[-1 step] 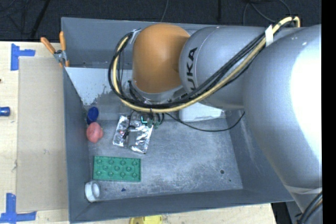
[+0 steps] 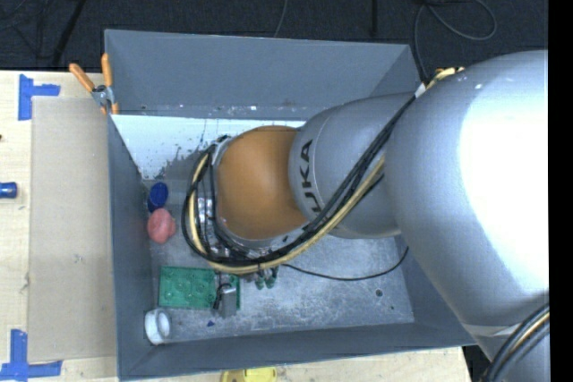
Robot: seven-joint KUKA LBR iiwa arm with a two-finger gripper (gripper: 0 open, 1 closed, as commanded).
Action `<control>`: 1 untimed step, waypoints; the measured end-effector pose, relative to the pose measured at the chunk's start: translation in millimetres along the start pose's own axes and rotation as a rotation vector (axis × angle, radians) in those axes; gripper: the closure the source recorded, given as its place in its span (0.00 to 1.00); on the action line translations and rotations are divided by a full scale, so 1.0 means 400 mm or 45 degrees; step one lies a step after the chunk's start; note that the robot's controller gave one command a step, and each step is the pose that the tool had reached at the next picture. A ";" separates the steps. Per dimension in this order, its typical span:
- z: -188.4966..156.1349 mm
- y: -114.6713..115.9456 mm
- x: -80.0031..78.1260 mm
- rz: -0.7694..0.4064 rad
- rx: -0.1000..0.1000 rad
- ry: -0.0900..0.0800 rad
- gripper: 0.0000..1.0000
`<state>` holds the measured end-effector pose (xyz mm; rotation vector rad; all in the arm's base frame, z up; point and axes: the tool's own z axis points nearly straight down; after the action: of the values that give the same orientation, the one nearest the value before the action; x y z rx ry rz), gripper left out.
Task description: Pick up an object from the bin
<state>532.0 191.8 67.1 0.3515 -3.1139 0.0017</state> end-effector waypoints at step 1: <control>-0.084 0.047 0.050 0.055 -0.001 -0.007 0.00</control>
Offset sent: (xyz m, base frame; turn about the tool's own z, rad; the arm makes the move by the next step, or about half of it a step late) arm -0.0225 0.0130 0.0329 0.0445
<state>508.7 205.7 100.8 0.2849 -3.1262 -0.0008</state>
